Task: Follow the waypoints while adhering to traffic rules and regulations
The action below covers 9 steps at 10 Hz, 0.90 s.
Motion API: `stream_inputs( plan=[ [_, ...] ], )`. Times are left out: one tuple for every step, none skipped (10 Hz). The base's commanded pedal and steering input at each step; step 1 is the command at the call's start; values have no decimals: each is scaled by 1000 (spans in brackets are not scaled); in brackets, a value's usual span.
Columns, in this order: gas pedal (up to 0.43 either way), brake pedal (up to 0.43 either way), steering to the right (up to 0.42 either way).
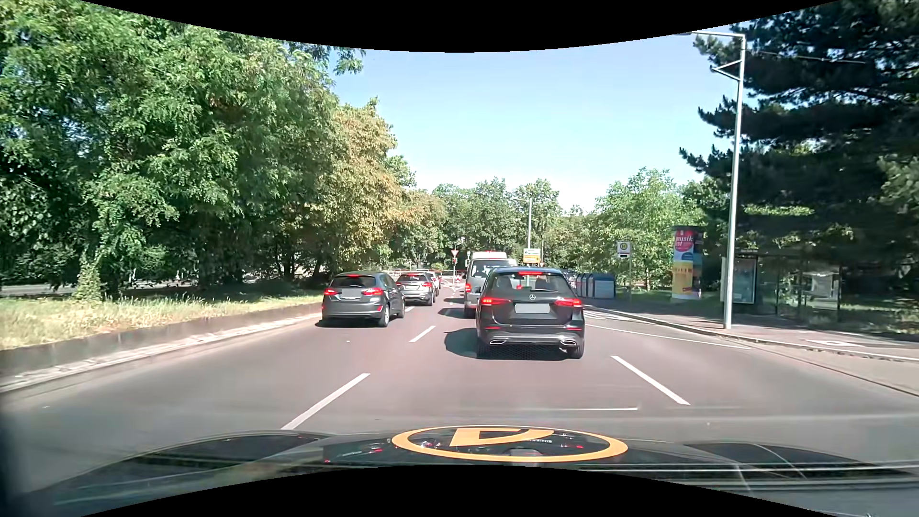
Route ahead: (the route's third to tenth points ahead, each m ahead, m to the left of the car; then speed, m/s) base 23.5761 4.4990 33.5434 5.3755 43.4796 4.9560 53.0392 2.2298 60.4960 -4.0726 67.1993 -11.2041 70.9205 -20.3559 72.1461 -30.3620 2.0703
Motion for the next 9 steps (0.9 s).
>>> stream_inputs(
  plan=[
    [0, 195, 31],
    [0, 195, 31],
    [0, 195, 31],
    [0, 189, 31],
    [0, 189, 31],
    [0, 189, 31],
    [0, 189, 31],
    [0, 189, 31],
    [0, 183, 31]
  ],
)
